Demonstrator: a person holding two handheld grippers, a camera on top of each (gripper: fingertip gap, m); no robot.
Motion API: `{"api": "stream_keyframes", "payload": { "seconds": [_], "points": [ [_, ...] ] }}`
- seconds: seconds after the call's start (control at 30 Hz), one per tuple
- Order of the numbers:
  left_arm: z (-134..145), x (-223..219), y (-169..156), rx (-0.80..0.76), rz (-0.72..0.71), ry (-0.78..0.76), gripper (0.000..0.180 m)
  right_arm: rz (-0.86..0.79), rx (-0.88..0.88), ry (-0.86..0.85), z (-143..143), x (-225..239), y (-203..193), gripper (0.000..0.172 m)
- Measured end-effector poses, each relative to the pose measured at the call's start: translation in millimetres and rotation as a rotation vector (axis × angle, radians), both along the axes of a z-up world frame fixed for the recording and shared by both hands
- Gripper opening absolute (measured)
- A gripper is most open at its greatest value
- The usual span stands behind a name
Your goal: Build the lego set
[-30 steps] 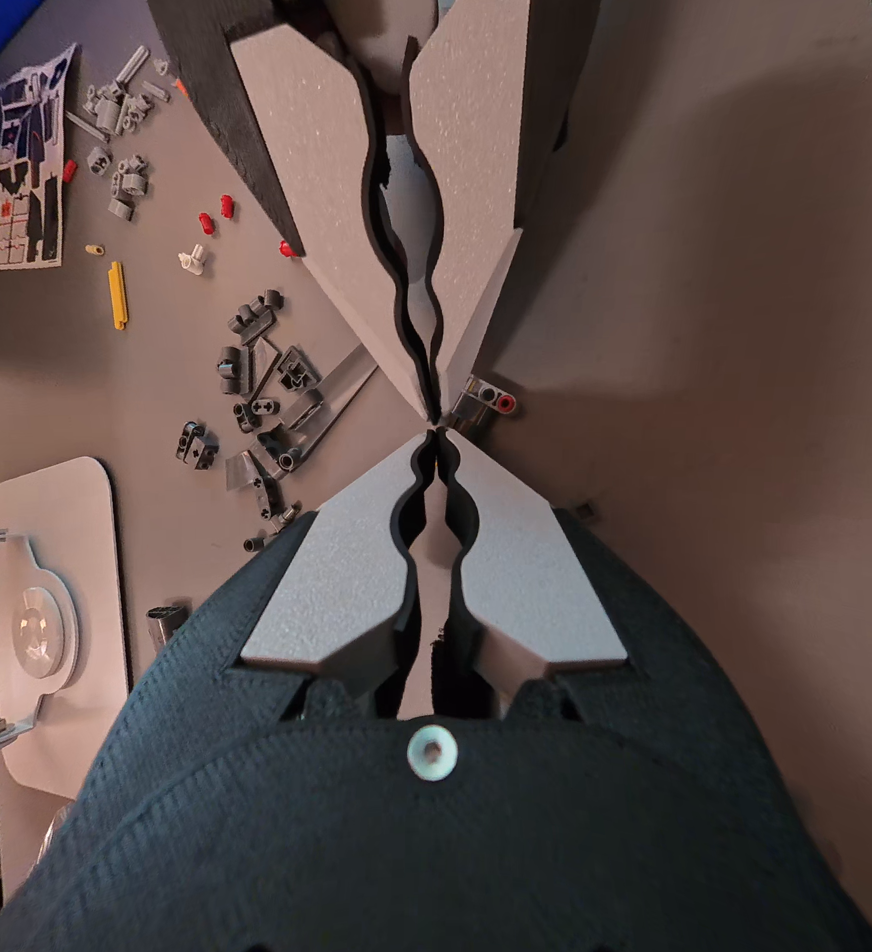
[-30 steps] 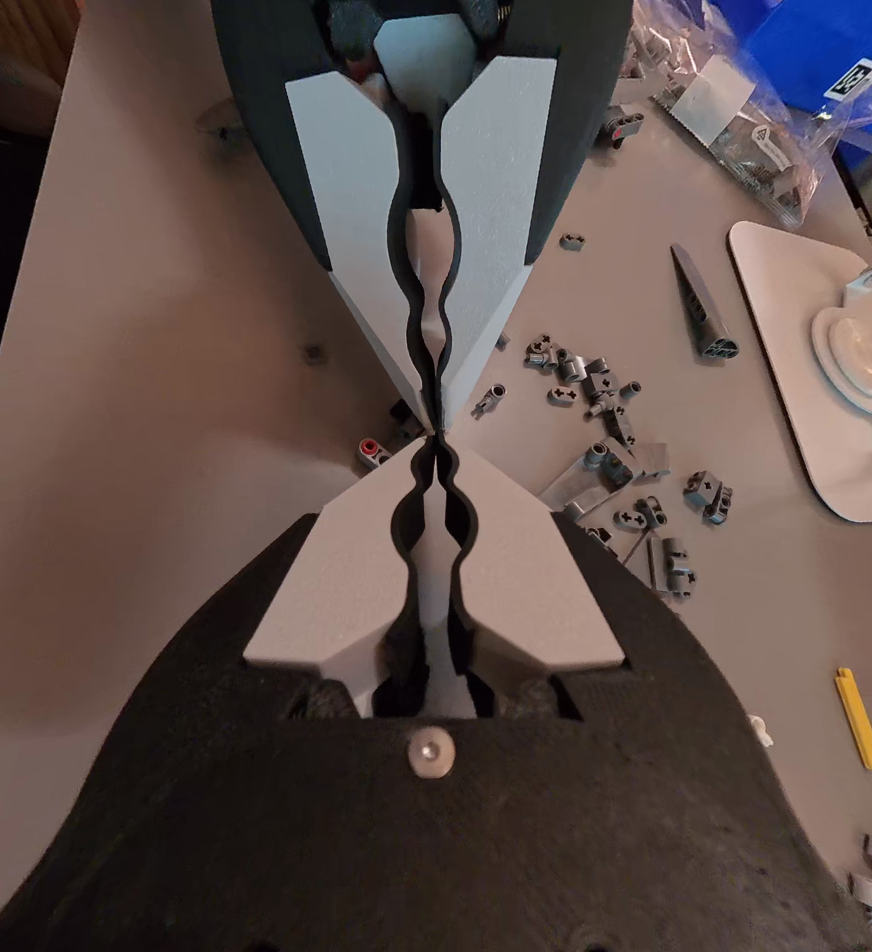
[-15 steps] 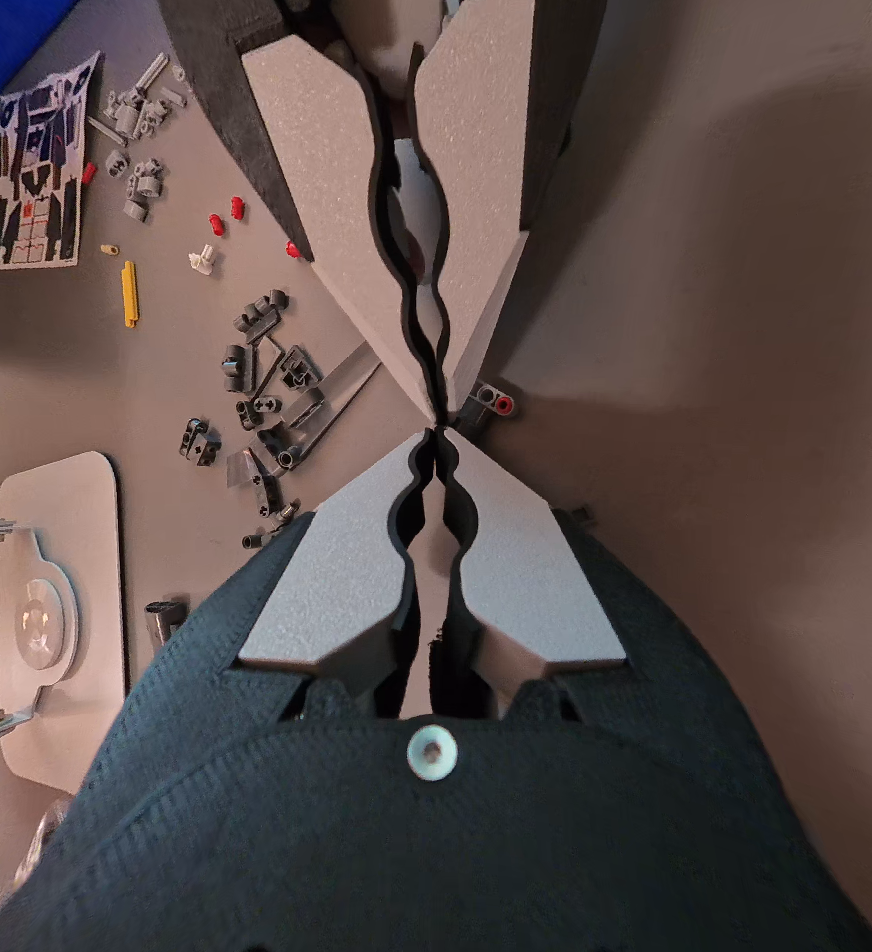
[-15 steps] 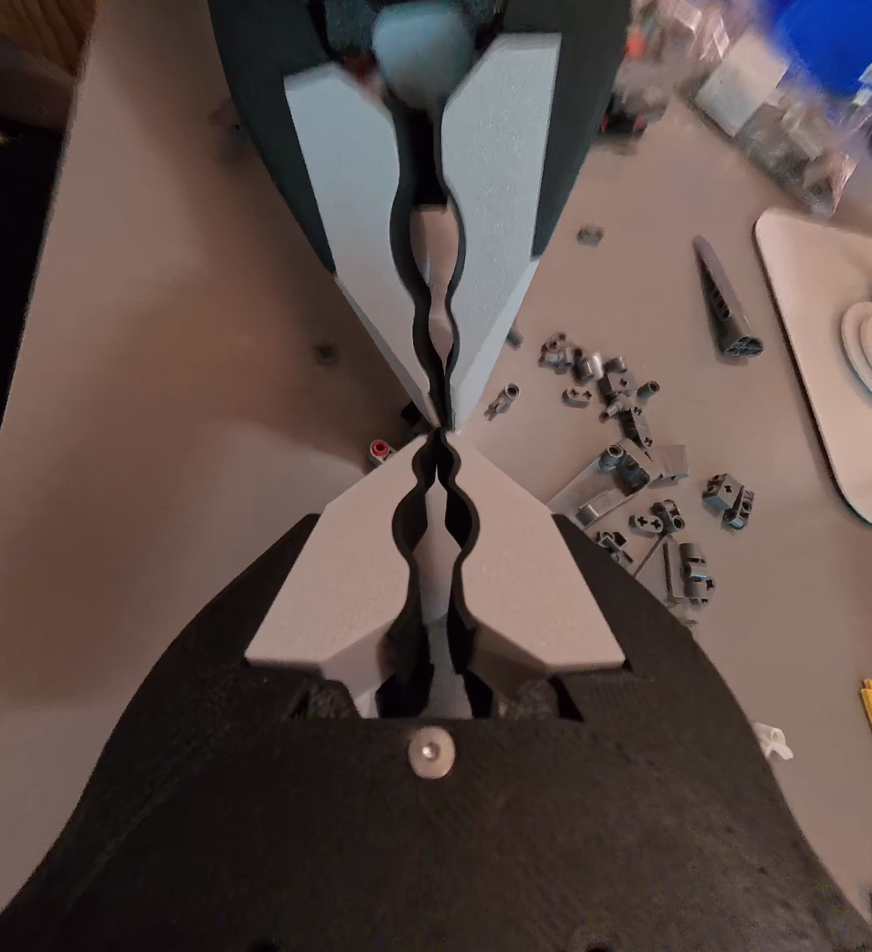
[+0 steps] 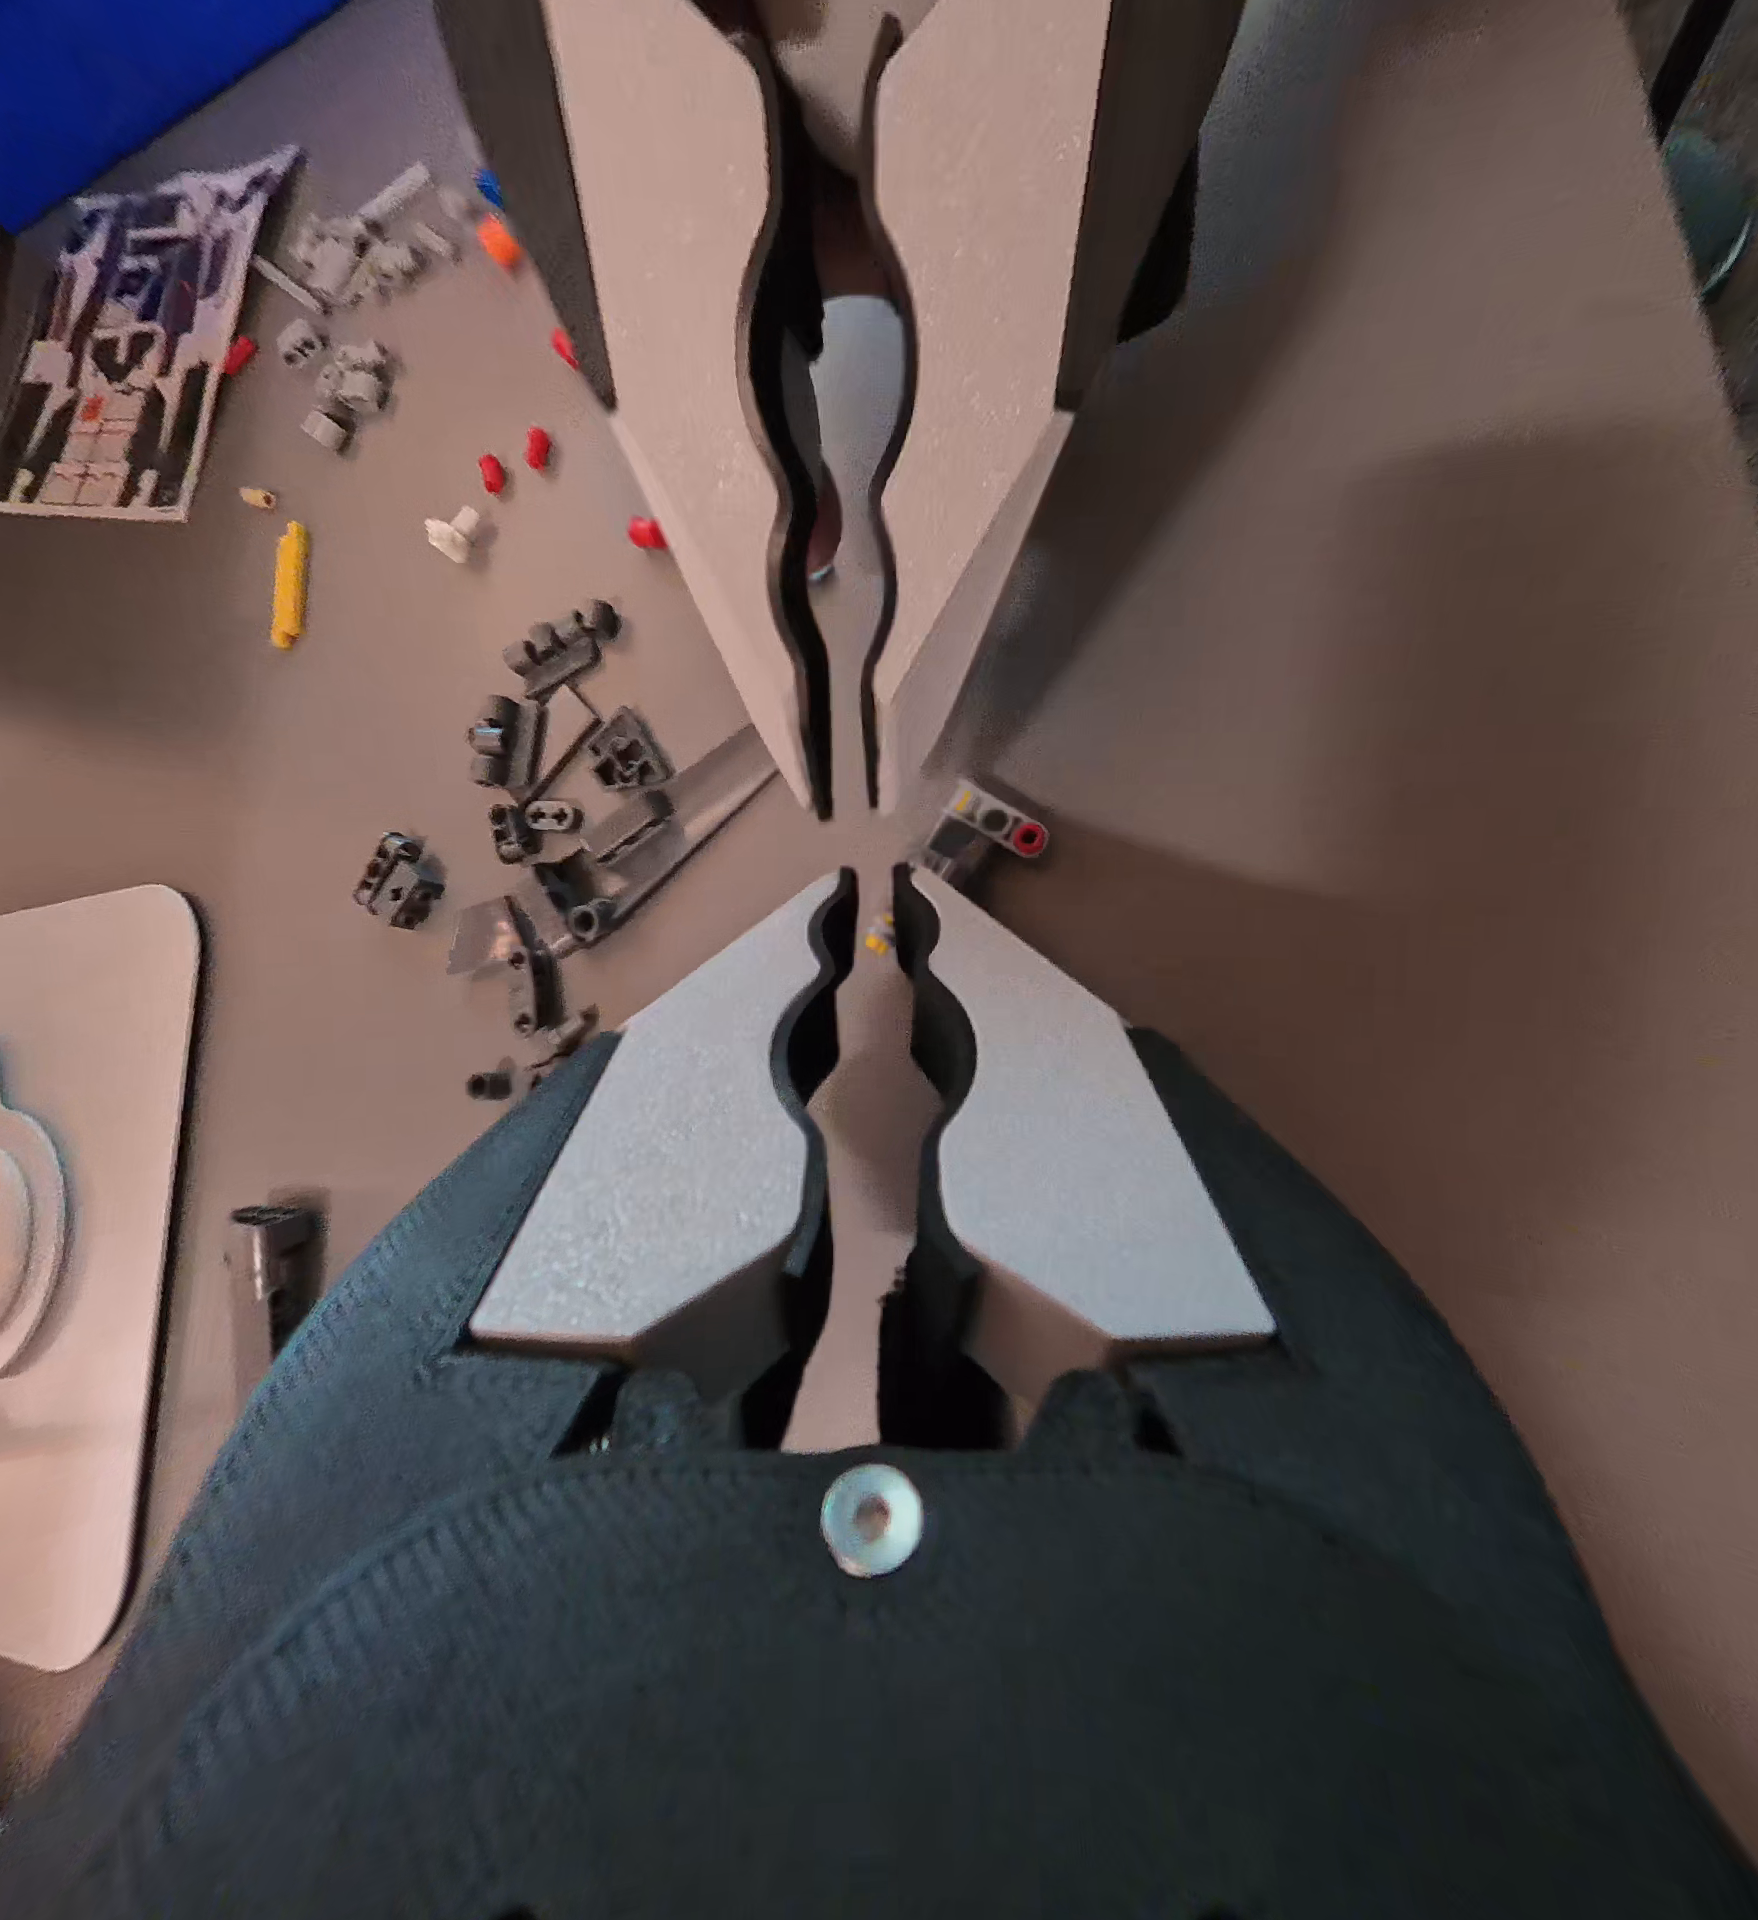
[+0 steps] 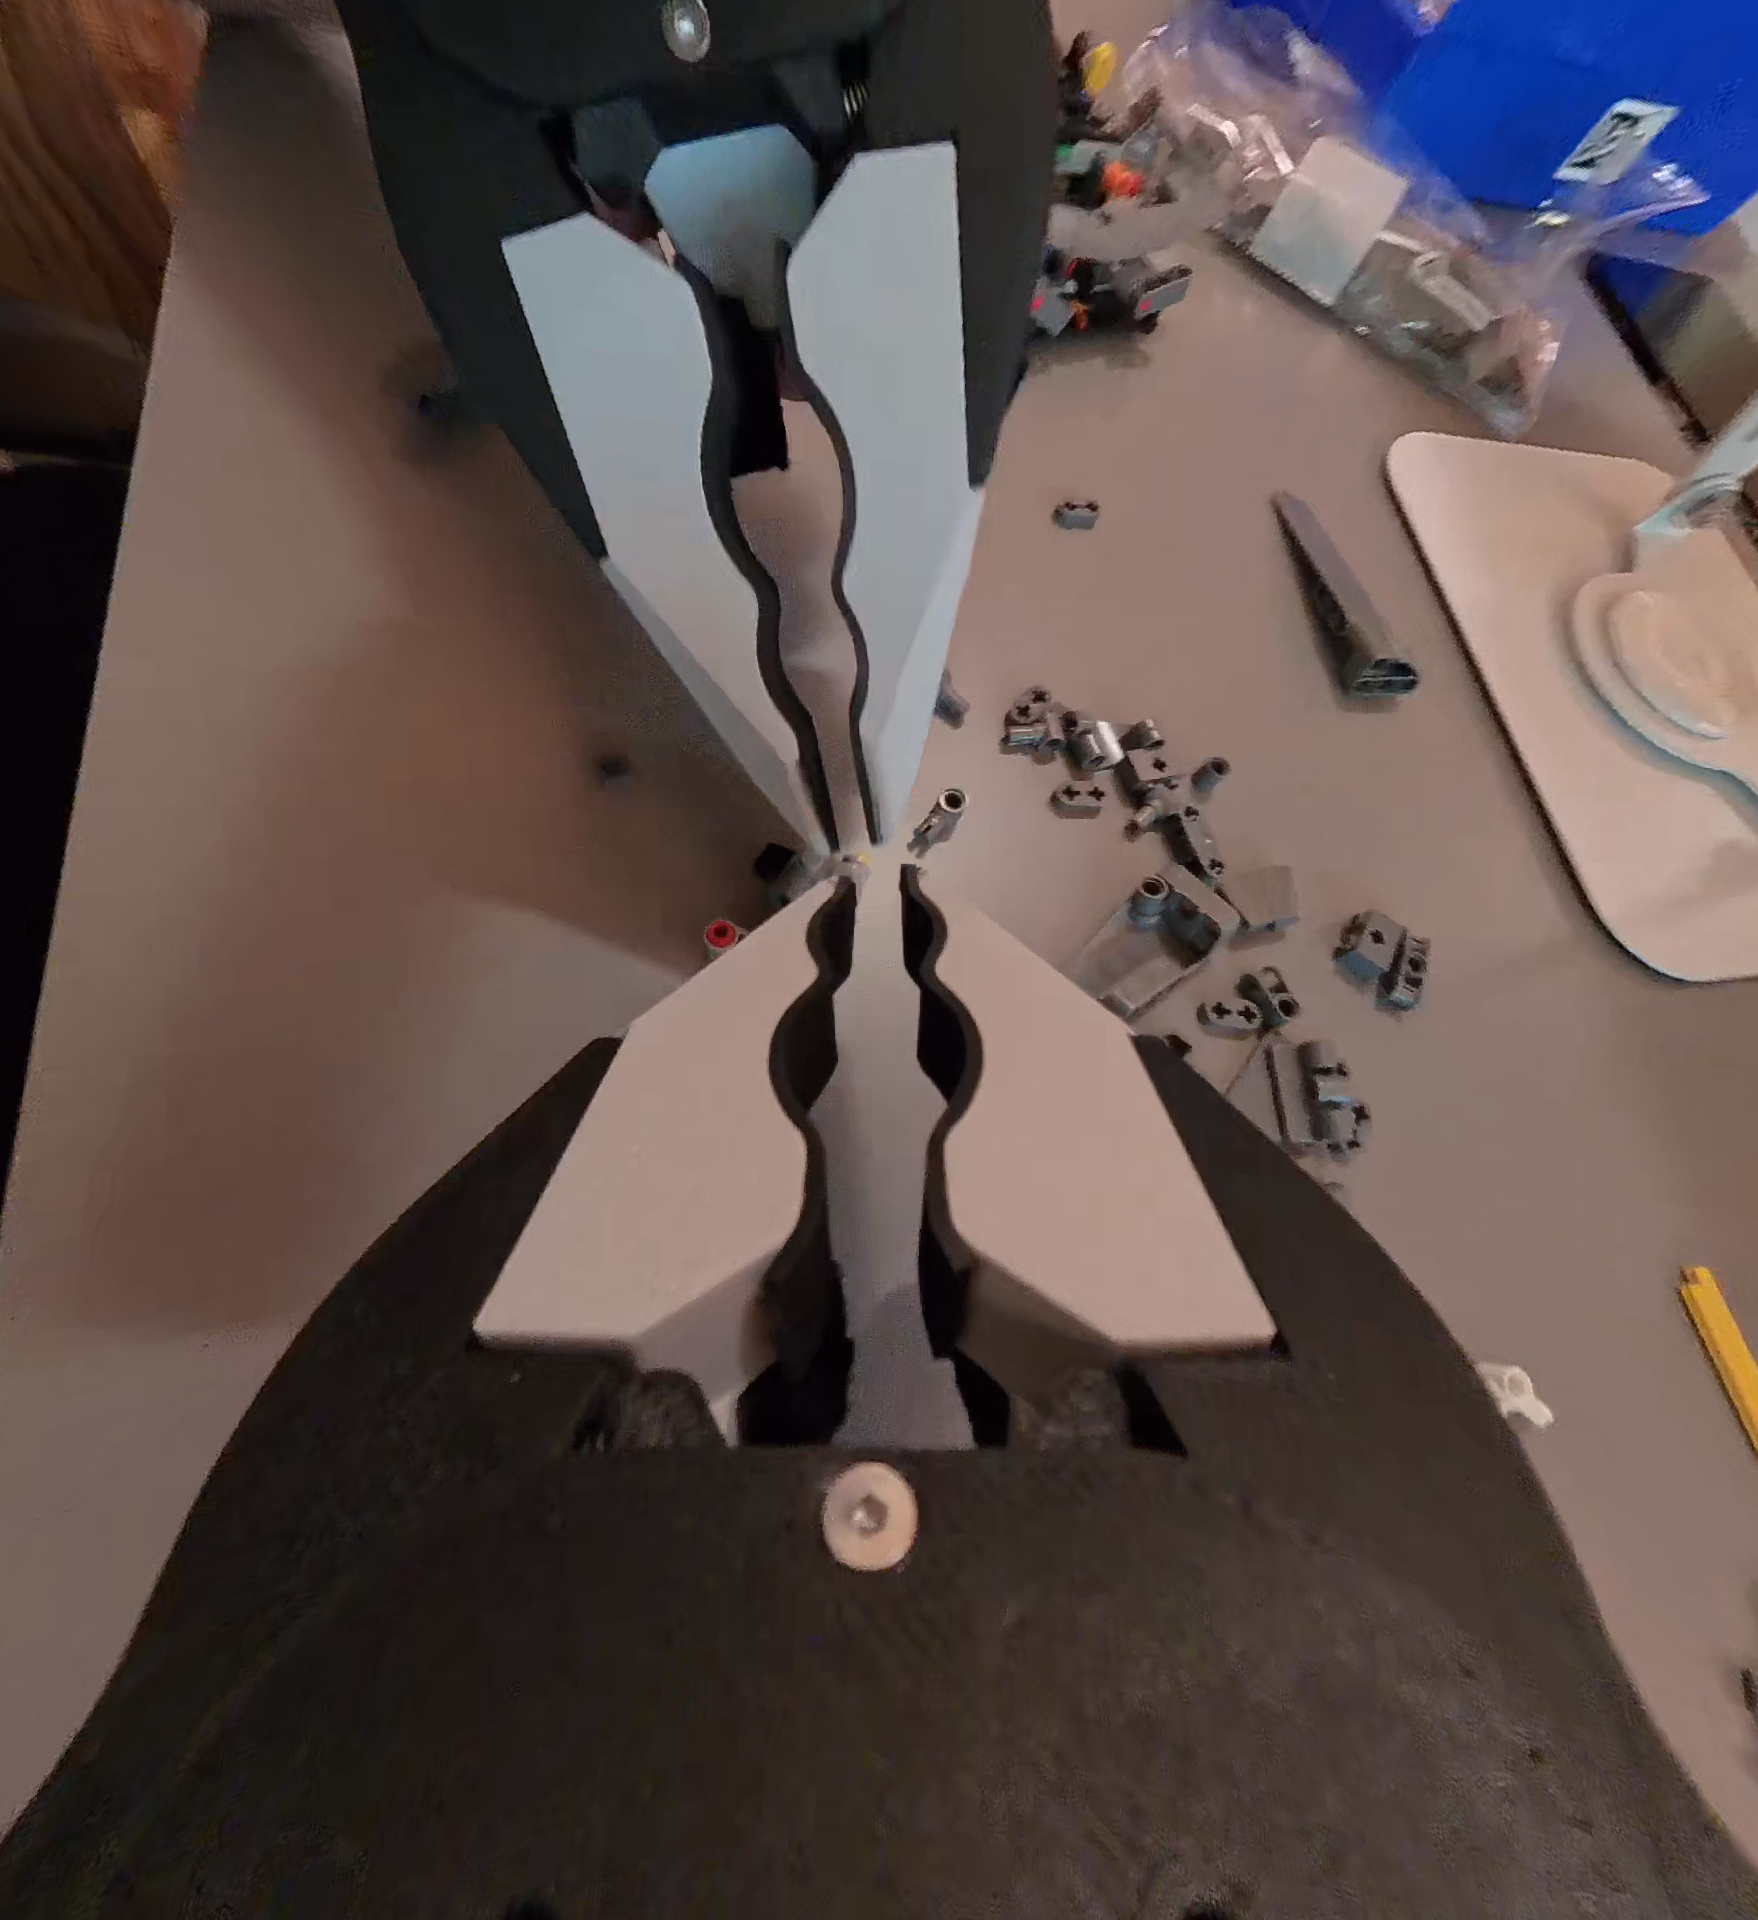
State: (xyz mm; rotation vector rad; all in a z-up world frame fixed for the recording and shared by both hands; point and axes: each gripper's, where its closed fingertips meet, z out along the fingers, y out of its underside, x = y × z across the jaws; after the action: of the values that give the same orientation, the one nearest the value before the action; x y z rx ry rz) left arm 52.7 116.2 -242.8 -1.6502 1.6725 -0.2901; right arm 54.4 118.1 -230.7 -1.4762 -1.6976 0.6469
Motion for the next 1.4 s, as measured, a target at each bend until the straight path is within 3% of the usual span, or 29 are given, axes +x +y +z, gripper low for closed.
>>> {"api": "stream_keyframes", "payload": {
  "seconds": [0.13, 0.2, 0.4, 0.7, 1.4],
  "points": [
    [20.2, -11.5, 3.7, -0.022, 0.015, -0.085, 0.001, -0.08, 0.014, 0.012, 7.1, 5.7, -0.7, 0.007],
    [15.9, -11.8, 0.1, -0.014, -0.006, -0.073, 0.0, -0.133, 0.007, -0.022, 0.7, 5.6, -0.5, 0.006],
    [-3.0, -7.1, -3.3, 0.041, -0.062, -0.011, 0.0, -0.244, -0.011, -0.071, -12.8, -1.4, -13.7, 0.031],
    [-7.5, -1.6, -6.1, 0.076, -0.08, -0.001, 0.0, -0.355, 0.026, -0.118, -27.1, -1.4, -5.7, 0.014],
    [-9.9, -0.9, -6.9, 0.208, -0.059, 0.001, 0.0, -0.298, -0.036, -0.121, -29.1, -0.3, -4.0, 0.011]
  ]
}}
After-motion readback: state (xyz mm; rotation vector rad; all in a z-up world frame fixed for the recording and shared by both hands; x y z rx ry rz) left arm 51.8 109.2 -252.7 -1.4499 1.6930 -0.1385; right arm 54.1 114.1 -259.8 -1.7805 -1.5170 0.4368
